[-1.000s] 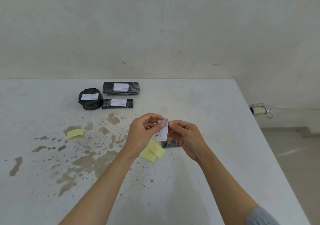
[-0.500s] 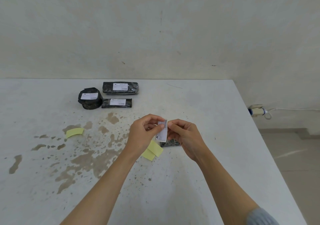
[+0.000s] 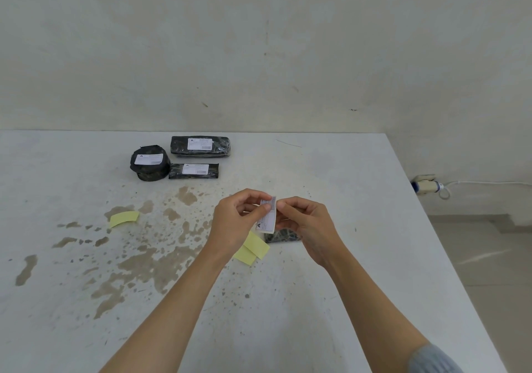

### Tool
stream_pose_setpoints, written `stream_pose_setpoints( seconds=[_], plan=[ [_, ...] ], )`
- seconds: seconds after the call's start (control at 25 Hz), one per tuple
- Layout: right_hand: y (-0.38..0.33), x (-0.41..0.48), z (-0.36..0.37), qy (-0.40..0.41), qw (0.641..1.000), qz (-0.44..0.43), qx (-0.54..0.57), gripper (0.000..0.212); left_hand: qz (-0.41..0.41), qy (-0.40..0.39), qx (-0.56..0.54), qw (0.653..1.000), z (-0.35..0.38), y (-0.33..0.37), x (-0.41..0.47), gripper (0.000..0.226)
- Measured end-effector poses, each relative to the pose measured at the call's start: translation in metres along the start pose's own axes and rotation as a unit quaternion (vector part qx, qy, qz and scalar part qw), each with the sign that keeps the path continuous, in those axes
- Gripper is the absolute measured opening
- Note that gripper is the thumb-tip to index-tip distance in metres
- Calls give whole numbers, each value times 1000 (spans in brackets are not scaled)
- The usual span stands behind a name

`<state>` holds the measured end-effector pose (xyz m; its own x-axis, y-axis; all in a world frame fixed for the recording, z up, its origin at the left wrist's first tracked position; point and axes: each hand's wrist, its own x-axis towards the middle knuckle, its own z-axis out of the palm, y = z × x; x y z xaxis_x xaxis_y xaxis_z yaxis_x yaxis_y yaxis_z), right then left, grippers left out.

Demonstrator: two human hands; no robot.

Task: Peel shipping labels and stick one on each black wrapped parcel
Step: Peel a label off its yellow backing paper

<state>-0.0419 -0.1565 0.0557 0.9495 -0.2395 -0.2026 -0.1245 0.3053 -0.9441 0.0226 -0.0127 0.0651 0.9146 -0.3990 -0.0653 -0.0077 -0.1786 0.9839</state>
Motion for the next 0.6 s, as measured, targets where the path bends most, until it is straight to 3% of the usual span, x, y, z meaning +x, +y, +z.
stream_pose_setpoints(
  seconds=[0.44, 0.6],
  plan=[
    [0, -1, 6, 31, 997, -25, -63, 14, 18, 15, 44, 999, -1, 0, -7, 10],
    [1, -3, 11, 44, 995, -38, -77, 12, 20, 19, 14, 1000, 1, 1, -11, 10]
  ],
)
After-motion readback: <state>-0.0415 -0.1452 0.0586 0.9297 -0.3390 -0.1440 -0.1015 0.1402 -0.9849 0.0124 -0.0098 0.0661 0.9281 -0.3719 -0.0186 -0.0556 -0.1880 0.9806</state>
